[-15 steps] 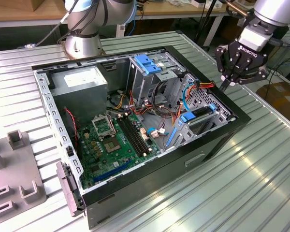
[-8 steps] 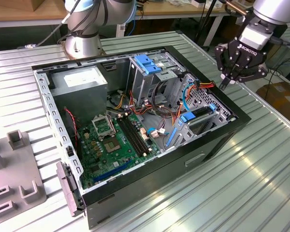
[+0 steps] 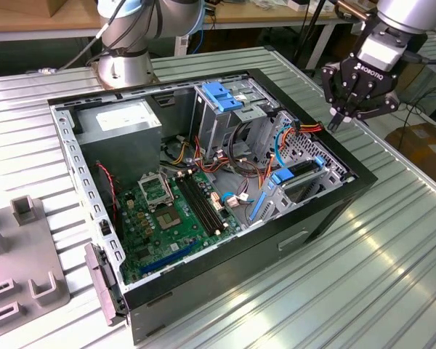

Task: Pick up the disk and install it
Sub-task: 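Insert the first disk wire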

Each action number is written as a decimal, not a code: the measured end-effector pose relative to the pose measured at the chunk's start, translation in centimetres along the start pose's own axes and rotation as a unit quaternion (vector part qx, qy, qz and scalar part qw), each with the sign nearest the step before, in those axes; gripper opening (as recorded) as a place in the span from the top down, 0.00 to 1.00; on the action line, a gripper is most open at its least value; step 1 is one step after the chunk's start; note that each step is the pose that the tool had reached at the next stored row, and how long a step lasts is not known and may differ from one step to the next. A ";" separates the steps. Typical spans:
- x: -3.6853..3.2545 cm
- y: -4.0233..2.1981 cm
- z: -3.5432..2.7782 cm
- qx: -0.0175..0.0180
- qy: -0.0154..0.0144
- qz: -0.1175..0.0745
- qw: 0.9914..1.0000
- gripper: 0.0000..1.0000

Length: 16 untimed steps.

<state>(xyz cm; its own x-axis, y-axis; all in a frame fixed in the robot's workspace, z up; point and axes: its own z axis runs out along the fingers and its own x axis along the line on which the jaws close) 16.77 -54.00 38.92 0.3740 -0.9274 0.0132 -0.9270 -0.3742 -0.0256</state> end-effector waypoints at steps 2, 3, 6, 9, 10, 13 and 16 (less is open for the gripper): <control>-0.28 -0.29 0.05 0.000 0.000 -0.003 1.000 0.90; -0.42 -0.40 0.09 0.000 0.000 -0.005 1.000 0.90; -0.73 -0.69 0.19 0.000 0.000 -0.011 1.000 0.90; -1.03 -0.96 0.28 0.000 0.000 -0.017 1.000 0.90; -1.10 -1.03 0.30 0.000 0.000 -0.019 1.000 0.90; -1.34 -1.20 0.40 0.000 -0.001 -0.026 1.000 0.90; -1.51 -1.30 0.55 0.001 -0.001 -0.040 0.999 0.90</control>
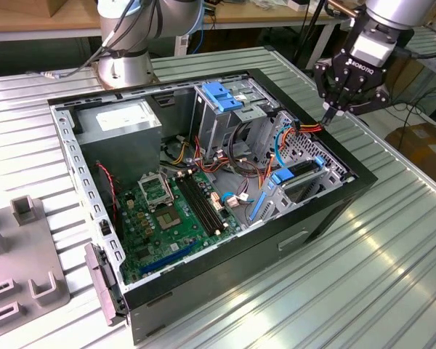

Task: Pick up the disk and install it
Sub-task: 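Insert the first disk wire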

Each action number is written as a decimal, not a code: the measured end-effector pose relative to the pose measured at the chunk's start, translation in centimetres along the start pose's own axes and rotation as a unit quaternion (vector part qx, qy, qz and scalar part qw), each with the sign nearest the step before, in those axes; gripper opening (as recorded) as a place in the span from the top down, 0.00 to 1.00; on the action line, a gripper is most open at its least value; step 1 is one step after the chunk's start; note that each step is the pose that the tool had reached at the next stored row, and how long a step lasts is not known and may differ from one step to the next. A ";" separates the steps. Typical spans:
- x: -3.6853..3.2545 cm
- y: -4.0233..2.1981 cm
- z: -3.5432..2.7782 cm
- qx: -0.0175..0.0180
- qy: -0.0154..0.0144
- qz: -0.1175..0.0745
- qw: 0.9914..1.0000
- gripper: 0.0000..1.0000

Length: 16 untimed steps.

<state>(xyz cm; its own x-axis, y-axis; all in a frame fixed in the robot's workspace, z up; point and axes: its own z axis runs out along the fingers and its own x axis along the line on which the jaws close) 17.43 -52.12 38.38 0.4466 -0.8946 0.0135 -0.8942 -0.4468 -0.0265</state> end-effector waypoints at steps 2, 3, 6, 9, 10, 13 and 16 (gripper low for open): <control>-0.01 -0.01 0.10 0.000 0.000 -0.017 1.000 0.90; -0.01 -0.01 0.15 0.000 -0.001 -0.025 1.000 0.90; -0.01 -0.02 0.39 0.001 -0.002 -0.063 0.998 0.90; -0.02 -0.07 0.58 0.001 -0.001 -0.085 0.996 0.90; -0.02 -0.11 0.64 0.002 -0.001 -0.090 0.996 0.90; -0.02 -0.21 0.77 0.002 0.000 -0.103 0.995 0.89; -0.02 -0.32 0.90 0.003 0.000 -0.120 0.993 0.83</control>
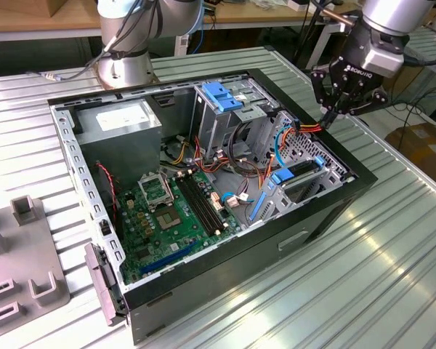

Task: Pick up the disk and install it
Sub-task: 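Insert the first disk wire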

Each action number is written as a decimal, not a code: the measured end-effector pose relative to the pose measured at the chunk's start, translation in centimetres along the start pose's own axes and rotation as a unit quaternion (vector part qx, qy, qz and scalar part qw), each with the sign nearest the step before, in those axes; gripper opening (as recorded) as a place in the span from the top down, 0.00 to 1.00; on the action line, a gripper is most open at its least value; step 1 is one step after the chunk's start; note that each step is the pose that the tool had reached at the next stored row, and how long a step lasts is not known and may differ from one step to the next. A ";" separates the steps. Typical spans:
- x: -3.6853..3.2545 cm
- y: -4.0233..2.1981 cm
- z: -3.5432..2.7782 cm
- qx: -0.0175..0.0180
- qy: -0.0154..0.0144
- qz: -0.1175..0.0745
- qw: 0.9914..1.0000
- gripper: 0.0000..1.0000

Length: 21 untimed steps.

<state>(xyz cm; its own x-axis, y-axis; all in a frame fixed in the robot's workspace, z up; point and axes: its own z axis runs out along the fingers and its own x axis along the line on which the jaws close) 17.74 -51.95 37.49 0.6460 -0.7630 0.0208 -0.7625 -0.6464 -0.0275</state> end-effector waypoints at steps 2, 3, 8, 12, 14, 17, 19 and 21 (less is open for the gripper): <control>0.01 -0.06 0.06 0.000 0.000 -0.008 1.000 0.82; 0.02 -0.09 0.09 0.000 0.001 -0.013 1.000 0.76; -0.01 -0.21 0.25 0.002 0.002 -0.038 0.999 0.69; -0.10 -0.33 0.40 0.004 0.004 -0.067 0.998 0.69; -0.16 -0.37 0.51 0.006 0.007 -0.077 0.997 0.69; -0.23 -0.35 0.73 0.010 0.010 -0.080 0.997 0.69; -0.33 -0.23 0.86 0.012 0.012 -0.081 0.997 0.69; -0.38 -0.17 0.87 0.013 0.013 -0.081 0.997 0.69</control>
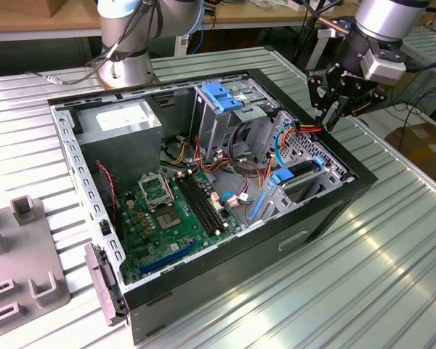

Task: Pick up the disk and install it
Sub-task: 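Insert the first disk wire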

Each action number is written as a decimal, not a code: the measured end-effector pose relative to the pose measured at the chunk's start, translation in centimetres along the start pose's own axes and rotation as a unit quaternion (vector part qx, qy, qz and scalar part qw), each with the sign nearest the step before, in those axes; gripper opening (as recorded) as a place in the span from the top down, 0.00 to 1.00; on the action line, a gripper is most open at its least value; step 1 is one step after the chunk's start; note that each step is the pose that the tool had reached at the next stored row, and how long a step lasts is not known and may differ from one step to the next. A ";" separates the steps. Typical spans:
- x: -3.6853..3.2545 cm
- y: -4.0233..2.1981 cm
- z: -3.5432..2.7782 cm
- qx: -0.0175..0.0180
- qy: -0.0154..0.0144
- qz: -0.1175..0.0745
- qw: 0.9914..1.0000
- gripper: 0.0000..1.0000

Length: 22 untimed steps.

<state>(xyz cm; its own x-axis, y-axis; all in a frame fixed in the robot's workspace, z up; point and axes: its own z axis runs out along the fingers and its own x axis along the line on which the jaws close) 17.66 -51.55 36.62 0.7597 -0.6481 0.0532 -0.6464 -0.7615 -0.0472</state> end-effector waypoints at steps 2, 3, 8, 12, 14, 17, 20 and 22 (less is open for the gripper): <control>0.00 0.00 0.00 0.000 0.000 0.000 1.000 0.69; 0.00 0.01 0.00 0.000 0.000 0.000 1.000 0.69; -0.02 -0.01 0.01 0.003 -0.002 -0.044 0.999 0.69; -0.06 -0.01 0.14 0.001 -0.001 -0.078 0.997 0.69; -0.08 -0.01 0.18 -0.003 0.002 -0.081 0.997 0.69; -0.10 -0.04 0.17 -0.004 0.002 -0.082 0.997 0.69; -0.15 -0.09 0.17 -0.004 0.002 -0.081 0.997 0.69; -0.21 -0.16 0.17 -0.004 0.003 -0.082 0.997 0.69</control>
<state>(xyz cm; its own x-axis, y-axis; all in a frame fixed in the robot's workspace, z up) 17.62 -51.29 36.44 0.8543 -0.5157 0.0647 -0.5149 -0.8567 -0.0295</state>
